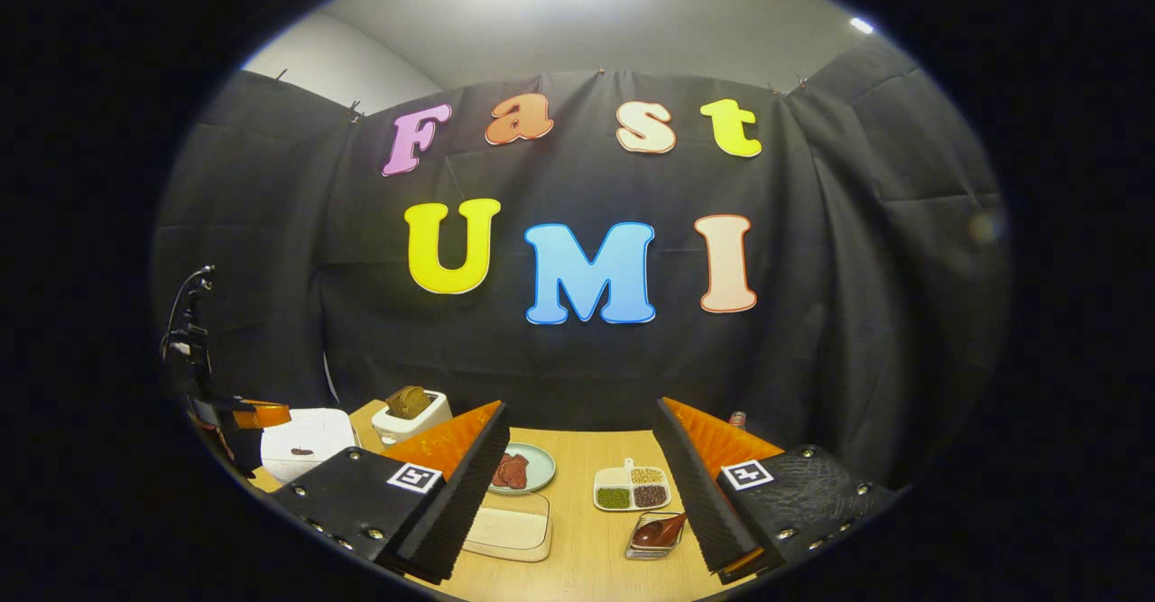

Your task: Close the left gripper, press the button to open the rice cooker; take a wooden spoon from the chopstick holder with the right hand, scoop a spoonful of rice and pour it into the rice cooker, then put the wooden spoon back into the chopstick holder.

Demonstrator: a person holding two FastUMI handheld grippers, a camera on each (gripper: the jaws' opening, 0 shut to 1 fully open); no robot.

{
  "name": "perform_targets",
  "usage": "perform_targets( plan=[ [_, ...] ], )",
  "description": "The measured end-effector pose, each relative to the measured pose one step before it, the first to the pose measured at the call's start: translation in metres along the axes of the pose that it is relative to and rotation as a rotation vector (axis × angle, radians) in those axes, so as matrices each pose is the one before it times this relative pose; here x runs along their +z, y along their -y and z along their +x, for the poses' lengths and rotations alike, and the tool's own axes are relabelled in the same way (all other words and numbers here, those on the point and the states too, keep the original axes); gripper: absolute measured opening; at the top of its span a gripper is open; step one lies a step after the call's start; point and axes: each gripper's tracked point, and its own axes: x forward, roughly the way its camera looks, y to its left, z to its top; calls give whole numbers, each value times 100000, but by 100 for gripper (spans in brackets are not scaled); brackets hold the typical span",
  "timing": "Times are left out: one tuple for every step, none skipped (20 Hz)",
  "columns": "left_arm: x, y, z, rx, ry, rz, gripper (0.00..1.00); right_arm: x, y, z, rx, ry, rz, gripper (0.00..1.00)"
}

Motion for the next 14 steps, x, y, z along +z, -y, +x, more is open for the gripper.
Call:
perform_targets(
  plan=[
    [-701,-1033,651,1694,-1930,-585,9,-343,121,10,-349,-774,17,97],
    [-753,-865,280,1717,-1951,-313,9,-208,98,42,-363,-963,-11,97],
    [-800,-622,466,499,-2933,-782,10,-370,57,80,-263,-827,-15,97],
    [-1024,-402,614,445,-3027,-1393,7,-154,103,66,-201,-631,-122,97],
    [-843,-468,610,513,-2381,-934,10,-181,142,-5,-369,-371,-173,97],
    [-723,-506,605,1100,-2070,-173,10,-75,210,2,-512,-224,-144,97],
    [-615,-567,545,1383,-2106,-51,7,-111,115,8,-382,-293,-68,97],
    [-616,-401,671,918,-1931,-476,7,-15,129,-27,-329,-222,-201,97],
    [-471,-487,554,704,-1680,-803,10,-3,77,34,-258,-196,-333,97],
    [-620,-394,413,648,-1753,-636,10,52,100,2,-141,-54,-374,97],
    [-806,-236,734,768,-2137,-112,10,32,111,77,-239,63,-391,97],
    [-814,-107,332,-43,-1611,-808,7,65,47,31,-83,38,-195,97],
    [759,-45,260,110,2586,-453,10,-37,16,53,-3,-97,-65,97],
    [-25,154,-174,72,-822,-1155,12,56,0,-16,141,-40,-21,97]
  ],
)
